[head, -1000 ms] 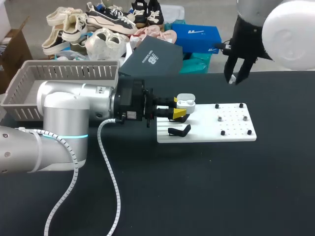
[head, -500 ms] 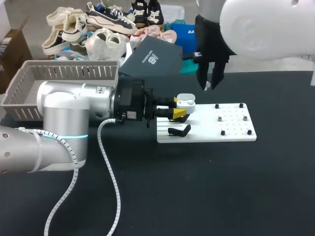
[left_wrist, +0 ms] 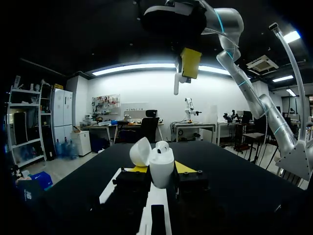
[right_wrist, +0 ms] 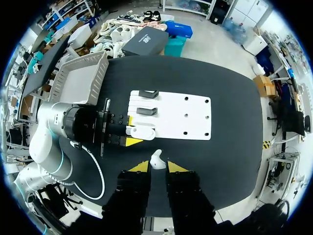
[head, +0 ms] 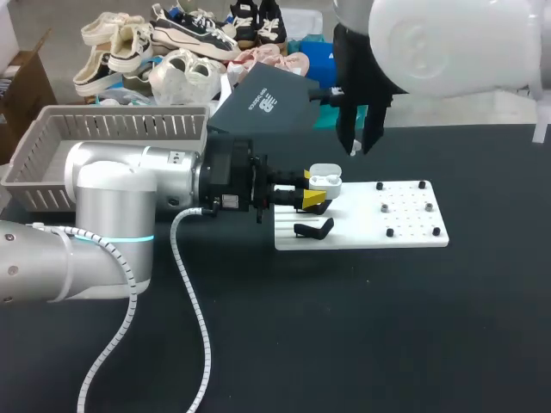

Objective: Pick up each earbud case from the left stands, insert the matching earbuds, close the lid, and place the case in the box.

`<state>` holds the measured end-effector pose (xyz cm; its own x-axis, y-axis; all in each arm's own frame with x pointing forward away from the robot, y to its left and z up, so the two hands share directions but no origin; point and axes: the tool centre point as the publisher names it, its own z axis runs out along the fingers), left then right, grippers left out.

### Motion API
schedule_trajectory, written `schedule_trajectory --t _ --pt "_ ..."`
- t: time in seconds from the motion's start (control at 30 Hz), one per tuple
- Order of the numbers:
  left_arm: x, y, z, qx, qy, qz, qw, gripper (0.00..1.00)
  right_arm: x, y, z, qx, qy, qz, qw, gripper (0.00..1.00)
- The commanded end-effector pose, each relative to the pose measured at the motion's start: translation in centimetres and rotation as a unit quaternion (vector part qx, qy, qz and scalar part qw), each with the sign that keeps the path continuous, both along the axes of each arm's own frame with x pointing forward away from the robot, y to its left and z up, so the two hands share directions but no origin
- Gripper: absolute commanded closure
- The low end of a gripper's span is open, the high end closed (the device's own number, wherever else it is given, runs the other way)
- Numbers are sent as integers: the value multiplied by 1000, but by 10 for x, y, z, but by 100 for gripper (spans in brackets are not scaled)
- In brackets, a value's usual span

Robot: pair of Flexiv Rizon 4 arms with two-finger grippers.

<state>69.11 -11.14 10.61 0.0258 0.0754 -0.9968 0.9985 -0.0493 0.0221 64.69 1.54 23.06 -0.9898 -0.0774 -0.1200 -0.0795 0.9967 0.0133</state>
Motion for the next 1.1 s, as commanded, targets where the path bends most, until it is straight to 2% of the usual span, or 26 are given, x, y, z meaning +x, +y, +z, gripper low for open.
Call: schedule_trajectory --t 0.03,0.17,0.33,0.37,0.47,0.6,0.77,1.1 --pt "0 0 0 0 0 0 1000 100 -3 -2 0 5 -3 1 1000 100" --pt "0 0 0 0 0 0 1000 100 -7 1 12 22 -31 24 999 100" --pt "0 0 0 0 0 0 1000 100 -10 18 18 44 -54 114 991 100" --pt "0 0 0 0 0 0 1000 100 -12 23 17 51 -52 145 987 100" --pt "0 0 0 0 0 0 1000 100 -14 33 14 49 -44 187 980 100" --pt "0 0 0 0 0 0 1000 100 -13 43 10 34 -29 217 975 100" --pt "0 0 0 0 0 0 1000 100 -7 48 1 12 10 212 977 100" --pt "0 0 0 0 0 0 1000 100 -1 50 -12 -2 31 143 989 100"
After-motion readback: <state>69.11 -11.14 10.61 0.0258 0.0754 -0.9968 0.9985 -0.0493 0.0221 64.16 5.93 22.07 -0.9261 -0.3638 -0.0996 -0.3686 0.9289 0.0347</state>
